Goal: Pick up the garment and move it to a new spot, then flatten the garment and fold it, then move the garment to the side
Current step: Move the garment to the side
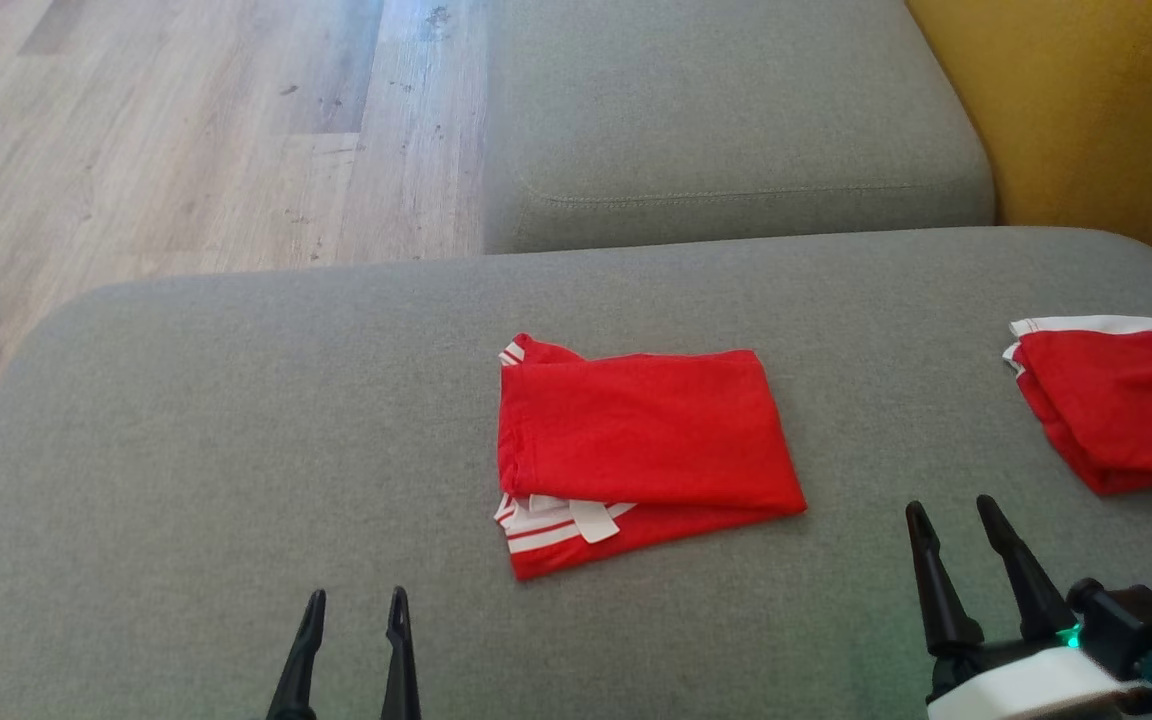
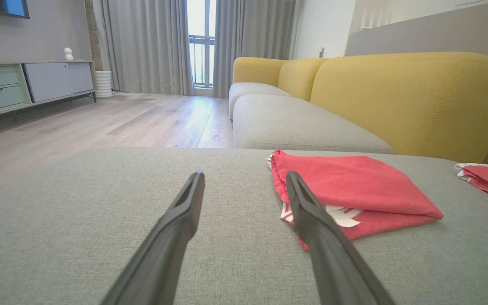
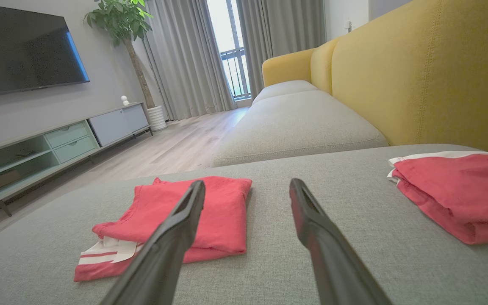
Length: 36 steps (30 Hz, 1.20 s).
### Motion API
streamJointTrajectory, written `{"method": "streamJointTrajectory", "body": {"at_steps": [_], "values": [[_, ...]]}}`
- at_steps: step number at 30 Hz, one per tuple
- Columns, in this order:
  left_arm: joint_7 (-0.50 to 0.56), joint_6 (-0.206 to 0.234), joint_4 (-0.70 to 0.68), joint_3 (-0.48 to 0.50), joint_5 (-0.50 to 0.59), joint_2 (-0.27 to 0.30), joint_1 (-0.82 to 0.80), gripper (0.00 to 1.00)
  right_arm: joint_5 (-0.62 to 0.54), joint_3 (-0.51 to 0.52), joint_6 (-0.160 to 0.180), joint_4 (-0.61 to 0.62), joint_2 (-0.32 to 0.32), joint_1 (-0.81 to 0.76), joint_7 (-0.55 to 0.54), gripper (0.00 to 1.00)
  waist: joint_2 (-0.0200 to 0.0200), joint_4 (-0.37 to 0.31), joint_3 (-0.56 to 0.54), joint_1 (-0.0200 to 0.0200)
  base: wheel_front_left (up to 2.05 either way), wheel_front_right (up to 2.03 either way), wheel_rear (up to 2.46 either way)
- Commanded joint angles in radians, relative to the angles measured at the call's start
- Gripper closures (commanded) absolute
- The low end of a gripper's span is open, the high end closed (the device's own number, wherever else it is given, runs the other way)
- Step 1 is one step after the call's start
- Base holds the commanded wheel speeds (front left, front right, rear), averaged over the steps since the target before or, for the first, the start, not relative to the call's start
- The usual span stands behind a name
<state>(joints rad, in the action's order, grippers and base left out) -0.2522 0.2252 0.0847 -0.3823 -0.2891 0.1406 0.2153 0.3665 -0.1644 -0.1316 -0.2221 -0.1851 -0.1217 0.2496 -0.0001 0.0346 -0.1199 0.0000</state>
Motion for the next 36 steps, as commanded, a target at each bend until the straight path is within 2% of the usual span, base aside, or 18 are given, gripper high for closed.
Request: {"method": "streamJointTrajectory", "body": {"at_steps": [1, 14, 22, 26, 30, 36], "values": [[-0.010, -0.004, -0.028, 0.045, 0.010, -0.013, -0.024, 0.00, -0.009, -0.020, 0.001, 0.035, -0.015, 0.030, 0.012, 0.00, 0.0001, 0.000, 0.000, 0.0000, 0.00, 0.00, 0.00], [-0.010, -0.017, -0.027, 0.054, 0.027, -0.026, -0.025, 0.00, -0.006, -0.019, 0.001, 0.034, -0.019, 0.029, 0.012, 0.00, 0.0001, 0.004, 0.013, 0.0000, 0.00, 0.00, 0.00], [-0.010, -0.028, -0.029, 0.056, 0.040, -0.035, -0.036, 0.00, -0.007, -0.014, 0.001, 0.029, -0.025, 0.040, 0.012, 0.00, 0.0001, 0.024, 0.057, 0.0000, 0.00, 0.00, 0.00], [-0.010, -0.032, -0.028, 0.052, 0.045, -0.041, -0.045, 0.00, -0.008, -0.019, 0.001, 0.020, -0.035, 0.059, 0.012, 0.00, 0.0001, 0.039, 0.100, 0.0000, 0.00, 0.00, 0.00], [-0.010, -0.041, -0.032, 0.044, 0.054, -0.053, -0.089, 0.00, -0.007, -0.028, 0.001, 0.007, -0.057, 0.124, 0.012, 0.00, 0.0001, 0.063, 0.210, 0.0000, 0.00, 0.00, 0.00], [-0.010, -0.053, -0.027, 0.044, 0.061, -0.064, -0.148, 0.00, 0.010, -0.053, 0.001, -0.033, -0.082, 0.218, 0.012, 0.00, 0.0001, 0.086, 0.307, 0.0000, 0.00, 0.00, 0.00]]}}
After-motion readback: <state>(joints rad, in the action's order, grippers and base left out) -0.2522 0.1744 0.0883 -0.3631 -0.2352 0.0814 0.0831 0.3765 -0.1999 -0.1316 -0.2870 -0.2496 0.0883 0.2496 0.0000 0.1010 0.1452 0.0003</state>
